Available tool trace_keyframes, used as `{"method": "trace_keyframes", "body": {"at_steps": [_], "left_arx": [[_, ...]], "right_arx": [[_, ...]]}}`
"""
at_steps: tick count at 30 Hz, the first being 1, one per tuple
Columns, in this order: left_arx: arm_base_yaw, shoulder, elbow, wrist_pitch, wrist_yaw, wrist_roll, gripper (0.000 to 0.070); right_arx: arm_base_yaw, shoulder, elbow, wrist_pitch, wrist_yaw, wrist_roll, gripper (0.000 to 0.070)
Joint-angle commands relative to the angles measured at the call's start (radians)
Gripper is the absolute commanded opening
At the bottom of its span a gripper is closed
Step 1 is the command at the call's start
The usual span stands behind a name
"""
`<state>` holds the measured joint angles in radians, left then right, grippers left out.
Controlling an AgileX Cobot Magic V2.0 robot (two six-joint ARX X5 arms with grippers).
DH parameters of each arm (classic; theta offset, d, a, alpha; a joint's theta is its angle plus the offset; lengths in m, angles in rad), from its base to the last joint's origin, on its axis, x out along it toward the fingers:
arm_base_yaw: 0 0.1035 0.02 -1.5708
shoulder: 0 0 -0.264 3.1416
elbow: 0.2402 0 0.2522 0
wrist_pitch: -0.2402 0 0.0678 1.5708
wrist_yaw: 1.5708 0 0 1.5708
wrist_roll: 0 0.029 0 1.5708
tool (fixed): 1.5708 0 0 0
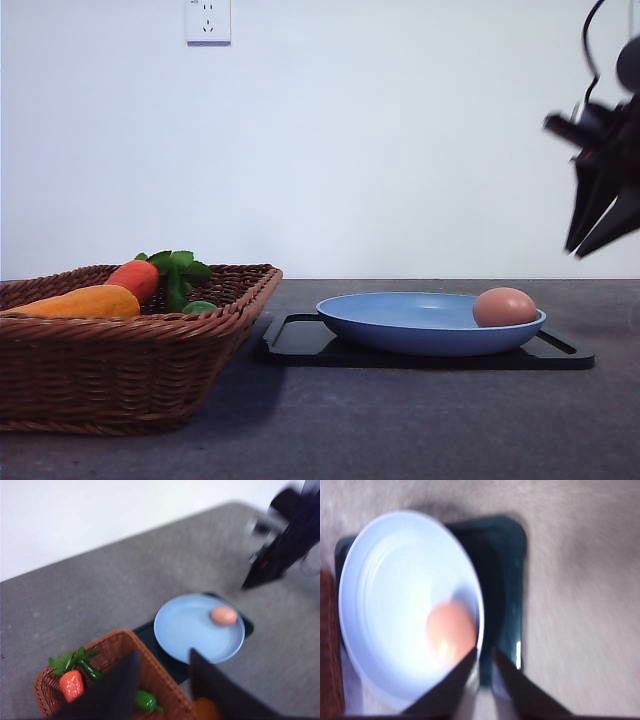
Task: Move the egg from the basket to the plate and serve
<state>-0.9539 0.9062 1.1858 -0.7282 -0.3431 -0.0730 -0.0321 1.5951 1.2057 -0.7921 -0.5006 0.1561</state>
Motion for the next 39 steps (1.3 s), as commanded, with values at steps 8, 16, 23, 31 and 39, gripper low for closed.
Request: {"method": "trace_keyframes", "body": {"at_steps": [8,16,23,31,39], "left_arx": [[0.147,0.216,-0.002,-0.012,-0.006,0.077,0.0],[0.402,0.207,-0.164,0.119,0.096,0.063,0.0],[0.509,0.042,-0.45,0.413,0.19,0.007,0.0],[0.503,-0.146,-0.62,0.489,0.189,-0.025,0.0],[0.502,-0.148,-0.62,0.497,0.19,-0.025,0.0]], "right_arx": [[0.183,-0.28,-0.099,0.017,0.221,-0.051,0.0],[0.403,-0.559,-0.367,0.297,0.435,-0.053,0.0],[0.518,-0.743,-0.642,0.632,0.586,-0.052,0.0],[0.539,-0.791,-0.767,0.755,0.626,-0.007,0.0],[0.539,-0.793,-0.767,0.759,0.626,-0.007,0.0]]}}
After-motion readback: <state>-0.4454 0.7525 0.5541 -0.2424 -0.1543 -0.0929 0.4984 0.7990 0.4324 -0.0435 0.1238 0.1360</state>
